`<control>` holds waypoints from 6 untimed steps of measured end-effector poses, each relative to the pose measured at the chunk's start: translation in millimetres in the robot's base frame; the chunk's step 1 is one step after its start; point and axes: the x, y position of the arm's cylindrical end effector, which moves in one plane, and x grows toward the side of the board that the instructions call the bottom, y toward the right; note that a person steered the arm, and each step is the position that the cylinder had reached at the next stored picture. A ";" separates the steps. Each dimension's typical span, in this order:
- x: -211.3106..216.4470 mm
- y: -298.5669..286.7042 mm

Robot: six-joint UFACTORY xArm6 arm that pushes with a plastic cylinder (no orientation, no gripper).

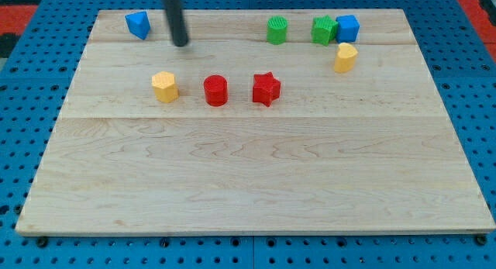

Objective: Place the red circle in between blue triangle and green circle

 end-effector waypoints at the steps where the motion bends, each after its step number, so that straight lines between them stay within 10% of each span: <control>1: 48.2 48.0; 4: 132.9 59.1; 6: 108.2 22.4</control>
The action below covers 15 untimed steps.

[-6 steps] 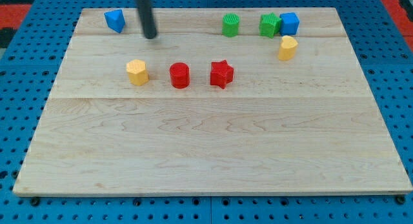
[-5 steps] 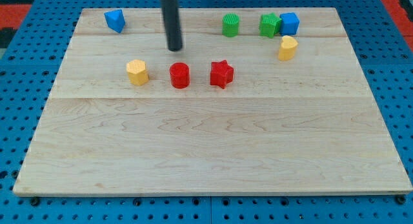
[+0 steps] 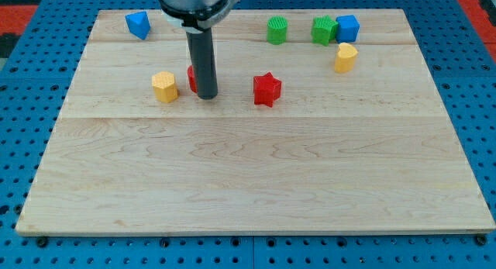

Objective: Place the red circle in between blue triangle and green circle

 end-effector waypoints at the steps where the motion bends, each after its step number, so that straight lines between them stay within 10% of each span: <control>1: -2.7 20.6; 4: 5.2 47.2; 6: 12.5 -41.4; 8: -58.2 -22.3; 12: 31.7 16.6; 15: -43.9 58.5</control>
